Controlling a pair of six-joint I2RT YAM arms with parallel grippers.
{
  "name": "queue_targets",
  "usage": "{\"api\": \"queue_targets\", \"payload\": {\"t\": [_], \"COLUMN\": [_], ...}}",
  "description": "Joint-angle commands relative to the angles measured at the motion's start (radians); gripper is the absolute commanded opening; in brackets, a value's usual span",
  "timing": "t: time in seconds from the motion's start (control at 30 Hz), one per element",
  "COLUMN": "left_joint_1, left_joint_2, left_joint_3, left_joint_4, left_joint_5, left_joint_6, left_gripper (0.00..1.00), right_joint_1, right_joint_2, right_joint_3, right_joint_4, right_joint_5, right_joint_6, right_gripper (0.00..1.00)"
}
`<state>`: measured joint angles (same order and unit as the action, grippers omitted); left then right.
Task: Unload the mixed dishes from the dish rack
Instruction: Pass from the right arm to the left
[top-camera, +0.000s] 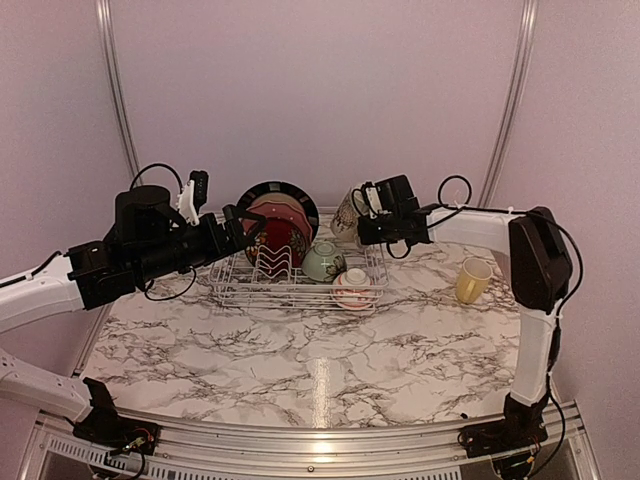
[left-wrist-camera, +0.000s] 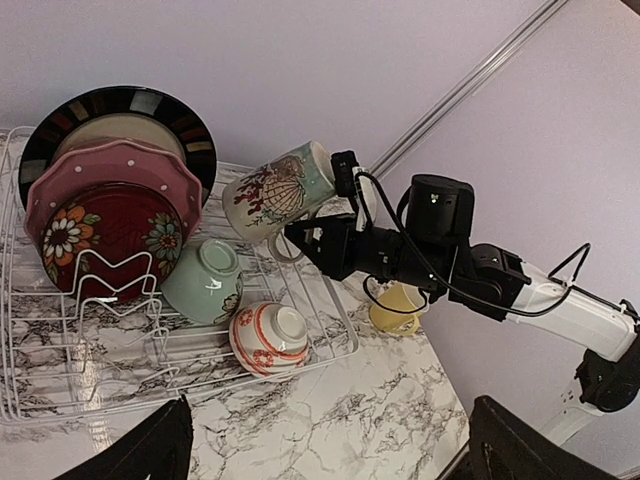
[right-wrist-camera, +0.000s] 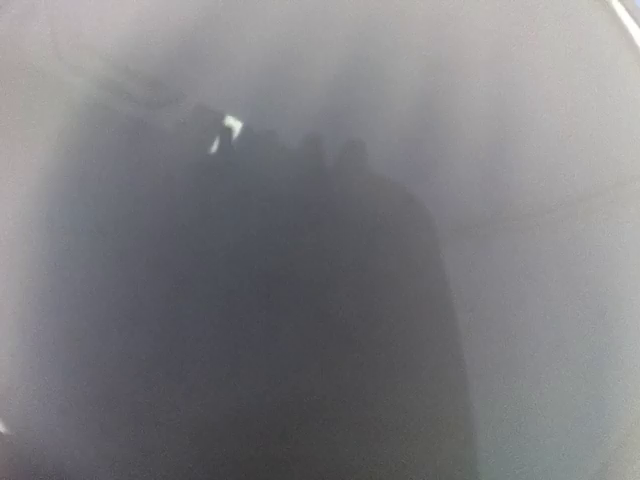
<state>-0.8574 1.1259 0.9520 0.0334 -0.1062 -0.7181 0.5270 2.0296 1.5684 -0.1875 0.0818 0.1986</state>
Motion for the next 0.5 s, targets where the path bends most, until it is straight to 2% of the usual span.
{"api": "queue_targets", "payload": {"t": [0.0,0.2,0.47], "left_joint_1": [-0.005,-0.005,-0.004], "left_joint_2": [0.007,0.082,0.178], "left_joint_3": [0.007,0.086,0.134], "left_joint_4": [0.023,0.037,0.27], "left_joint_5": [0.007,0.054,0.171], "left_joint_6": [-0.016,-0.032,-0.119], "left_gripper": [0.99,0.99,0.98], "right_joint_1": [-0.007,-0.019,-0.027], "right_joint_2": [-0.152,-0.257,-0.417], "right_joint_3": [-0.035,-0.087,-0.249], "right_joint_4": [0.213,0.242,0.384], "right_joint_5": [-0.059,-0.218,-0.493], "right_joint_6": [0.052,0.132,0.297], "right_gripper": [0.0,0.0,0.0]}}
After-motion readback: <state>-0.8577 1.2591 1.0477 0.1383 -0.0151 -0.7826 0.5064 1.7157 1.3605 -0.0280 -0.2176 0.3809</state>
